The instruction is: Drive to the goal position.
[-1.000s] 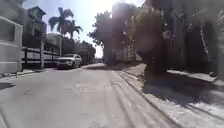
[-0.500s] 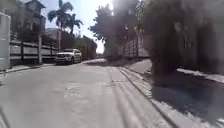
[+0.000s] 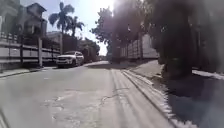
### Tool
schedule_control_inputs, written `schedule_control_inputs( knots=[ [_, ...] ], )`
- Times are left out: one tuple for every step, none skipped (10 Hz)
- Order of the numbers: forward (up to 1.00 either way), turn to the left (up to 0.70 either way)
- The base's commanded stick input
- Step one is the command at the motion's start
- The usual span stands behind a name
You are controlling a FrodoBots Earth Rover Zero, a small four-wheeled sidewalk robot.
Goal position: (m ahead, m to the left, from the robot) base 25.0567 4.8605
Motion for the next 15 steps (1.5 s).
schedule_control_inputs(
  knots=[
    [1.0,0.02],
    [1.0,0.02],
    [1.0,0.02],
    [1.0,0.02],
    [1.0,0.02],
    [1.0,0.02],
    [1.0,0.02],
    [1.0,0.02],
    [1.0,0.02],
    [1.0,0.02],
    [1.0,0.02],
    [1.0,0.02],
    [1.0,0.02],
    [1.0,0.26],
    [1.0,0.42]
  ],
)
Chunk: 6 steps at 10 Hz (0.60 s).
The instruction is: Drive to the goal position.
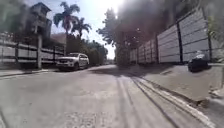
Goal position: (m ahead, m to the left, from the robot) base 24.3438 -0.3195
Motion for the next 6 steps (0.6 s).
schedule_control_inputs(
  knots=[
    [1.0,0.24],
    [1.0,0.02],
    [1.0,0.02],
    [1.0,0.02],
    [1.0,0.02],
    [1.0,0.02]
  ],
)
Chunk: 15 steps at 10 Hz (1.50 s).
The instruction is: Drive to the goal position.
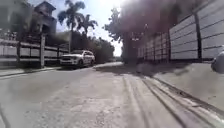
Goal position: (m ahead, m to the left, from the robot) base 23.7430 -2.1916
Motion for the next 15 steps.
schedule_control_inputs(
  knots=[
    [1.0,0.02],
    [1.0,0.02],
    [1.0,0.02],
    [1.0,0.02],
    [1.0,0.02],
    [1.0,0.02],
    [1.0,0.02],
    [1.0,0.02],
    [1.0,0.02],
    [1.0,0.02],
    [1.0,0.02],
    [1.0,0.02],
    [1.0,0.02],
    [1.0,0.02],
    [1.0,0.02]
  ],
)
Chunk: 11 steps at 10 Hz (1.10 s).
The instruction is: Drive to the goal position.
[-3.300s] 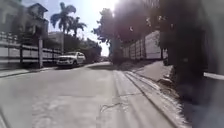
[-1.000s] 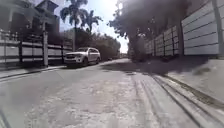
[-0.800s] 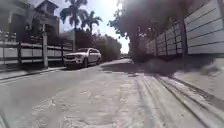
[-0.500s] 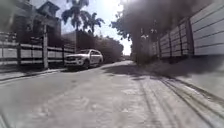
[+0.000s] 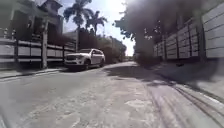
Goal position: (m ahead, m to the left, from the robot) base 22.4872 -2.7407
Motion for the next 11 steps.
schedule_control_inputs(
  knots=[
    [1.0,0.02],
    [1.0,-0.38],
    [1.0,-0.38],
    [1.0,-0.38],
    [1.0,-0.38],
    [1.0,-0.38],
    [1.0,-0.38],
    [1.0,-0.38],
    [1.0,-0.38],
    [1.0,-0.38],
    [1.0,-0.38]
  ],
)
